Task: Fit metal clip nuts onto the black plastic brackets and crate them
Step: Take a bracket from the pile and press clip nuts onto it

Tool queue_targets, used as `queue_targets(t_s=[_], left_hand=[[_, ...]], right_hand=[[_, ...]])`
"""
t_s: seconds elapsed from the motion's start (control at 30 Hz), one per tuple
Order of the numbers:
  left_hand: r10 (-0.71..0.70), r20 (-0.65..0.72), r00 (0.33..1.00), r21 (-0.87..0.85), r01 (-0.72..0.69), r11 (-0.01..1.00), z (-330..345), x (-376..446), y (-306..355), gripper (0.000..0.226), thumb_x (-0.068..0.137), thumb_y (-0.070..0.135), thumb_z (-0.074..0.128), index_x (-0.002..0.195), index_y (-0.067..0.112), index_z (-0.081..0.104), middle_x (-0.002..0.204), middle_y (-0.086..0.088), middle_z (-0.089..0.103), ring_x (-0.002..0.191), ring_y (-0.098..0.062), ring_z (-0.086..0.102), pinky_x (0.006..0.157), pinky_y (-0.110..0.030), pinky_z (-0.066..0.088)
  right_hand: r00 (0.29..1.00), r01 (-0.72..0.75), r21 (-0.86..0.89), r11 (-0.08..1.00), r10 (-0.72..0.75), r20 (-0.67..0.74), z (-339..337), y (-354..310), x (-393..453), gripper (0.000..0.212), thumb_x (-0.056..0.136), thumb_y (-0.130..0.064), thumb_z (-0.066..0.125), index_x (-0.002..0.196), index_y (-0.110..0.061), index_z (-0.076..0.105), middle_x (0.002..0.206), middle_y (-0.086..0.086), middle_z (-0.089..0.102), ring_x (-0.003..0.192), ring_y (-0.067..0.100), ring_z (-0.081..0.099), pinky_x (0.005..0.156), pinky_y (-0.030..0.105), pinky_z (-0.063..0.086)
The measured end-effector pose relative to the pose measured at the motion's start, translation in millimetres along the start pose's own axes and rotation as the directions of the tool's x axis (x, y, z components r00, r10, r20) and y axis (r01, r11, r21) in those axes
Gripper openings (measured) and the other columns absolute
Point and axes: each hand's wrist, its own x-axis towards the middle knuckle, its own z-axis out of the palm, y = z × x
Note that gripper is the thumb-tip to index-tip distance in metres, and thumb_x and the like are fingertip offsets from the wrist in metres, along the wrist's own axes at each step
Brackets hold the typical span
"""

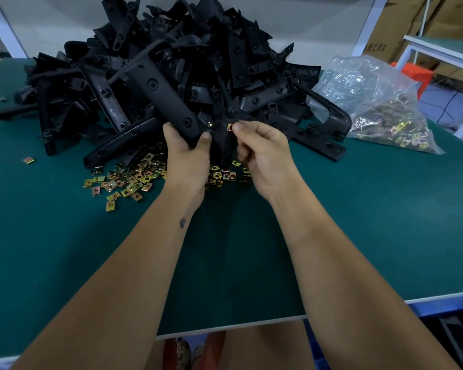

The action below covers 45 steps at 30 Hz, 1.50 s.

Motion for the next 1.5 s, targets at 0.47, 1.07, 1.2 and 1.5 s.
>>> queue_targets(t_s=[0.47,1.07,1.2,1.5], left_hand=[[-0.217,0.023,0.976,-0.511,0.198,0.837,-16.0,10.2,15.3,0.027,0.099,-0.011,0.040,0.108,0.011,0.052,0.124,-0.015,0.062,0.120,-0.032,0.061,0.080,-0.042,0.060],[-0.285,0.115,0.952,-0.479,0.304,0.823,-18.0,9.5,13.2,0.022,0.103,0.002,0.043,0.104,0.020,0.055,0.110,-0.007,0.067,0.077,-0.019,0.074,0.067,-0.034,0.058],[-0.296,0.134,0.946,-0.469,0.323,0.822,-17.5,11.8,12.4,0.014,0.098,0.005,0.055,0.106,0.016,0.052,0.102,-0.006,0.069,0.078,-0.019,0.072,0.070,-0.034,0.058],[-0.238,0.197,0.951,-0.469,0.305,0.829,-18.4,12.1,11.7,0.039,0.089,-0.010,0.051,0.118,0.016,0.045,0.107,-0.013,0.065,0.088,-0.026,0.067,0.076,-0.036,0.058]], right_hand=[[0.995,0.101,-0.966,0.240,-0.050,0.092,-7.6,7.3,-0.7,0.020,0.088,-0.026,0.060,0.102,-0.020,0.073,0.107,0.001,0.057,0.106,0.022,0.056,0.083,0.037,0.052],[0.991,0.098,-0.464,0.880,-0.130,-0.037,-1.4,2.1,-0.6,0.020,0.090,-0.001,0.064,0.088,-0.021,0.068,0.081,-0.003,0.068,0.073,0.008,0.067,0.065,0.019,0.051],[0.999,0.035,-0.174,0.984,-0.032,0.022,0.2,-0.4,-1.6,0.028,0.091,0.009,0.058,0.093,-0.014,0.072,0.084,0.002,0.069,0.077,0.008,0.065,0.072,0.018,0.051],[0.998,-0.011,0.027,1.000,0.009,0.066,0.6,-4.2,-3.9,0.030,0.086,0.013,0.062,0.106,-0.008,0.068,0.086,0.006,0.070,0.081,0.014,0.068,0.075,0.021,0.054]])
